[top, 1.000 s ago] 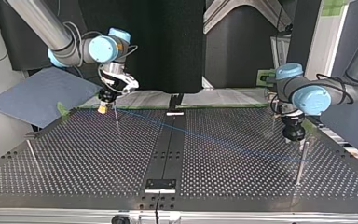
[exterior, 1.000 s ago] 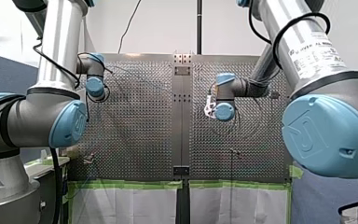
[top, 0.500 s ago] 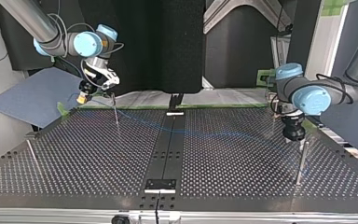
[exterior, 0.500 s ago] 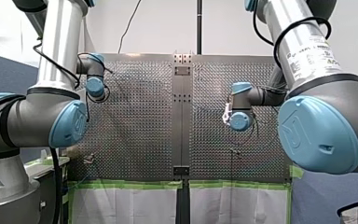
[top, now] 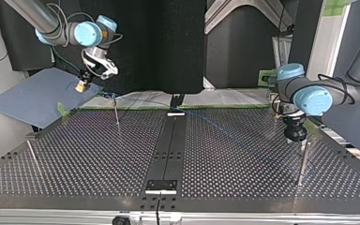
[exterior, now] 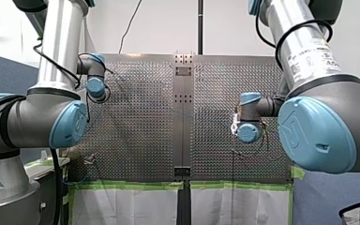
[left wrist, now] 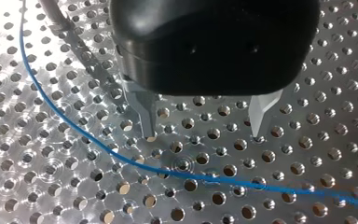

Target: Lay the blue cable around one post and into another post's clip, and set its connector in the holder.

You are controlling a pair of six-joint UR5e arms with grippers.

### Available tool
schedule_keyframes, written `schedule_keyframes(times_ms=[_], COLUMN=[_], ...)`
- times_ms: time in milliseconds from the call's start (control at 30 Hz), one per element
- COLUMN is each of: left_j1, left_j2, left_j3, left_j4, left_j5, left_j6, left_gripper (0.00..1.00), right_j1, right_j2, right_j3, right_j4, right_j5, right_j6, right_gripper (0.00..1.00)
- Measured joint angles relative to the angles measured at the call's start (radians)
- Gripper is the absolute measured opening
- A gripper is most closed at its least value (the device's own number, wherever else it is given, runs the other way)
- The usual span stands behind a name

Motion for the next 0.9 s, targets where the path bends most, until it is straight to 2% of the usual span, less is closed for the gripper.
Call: schedule_keyframes(times_ms=[167, 367, 467, 567, 700, 900], left_j1=[-0.001, -0.002, -0.002, -0.003, -0.004, -0.008], left_j2=[0.000, 0.000, 0.000, 0.000, 0.000, 0.001], left_j3=[0.000, 0.000, 0.000, 0.000, 0.000, 0.000], left_j4=[-0.001, -0.002, -0.002, -0.002, -0.003, -0.003], left_j5=[-0.001, -0.002, -0.002, -0.002, -0.002, -0.003], left_j6=[0.000, 0.002, 0.005, 0.005, 0.009, 0.015], left_gripper=[1.00, 1.00, 1.00, 1.00, 1.00, 1.00], right_j1=[-0.005, -0.013, -0.023, -0.038, -0.069, -0.120], right_j2=[0.037, 0.086, 0.112, 0.142, 0.182, 0.235], right_j3=[0.038, 0.088, 0.114, 0.145, 0.182, 0.194], right_j4=[-0.039, -0.088, -0.114, -0.145, -0.184, -0.237], right_j5=[-0.003, -0.005, -0.014, -0.036, -0.072, -0.124], right_j6=[0.000, 0.016, 0.018, 0.014, 0.010, 0.007], right_gripper=[0.00, 0.00, 0.00, 0.00, 0.00, 0.00])
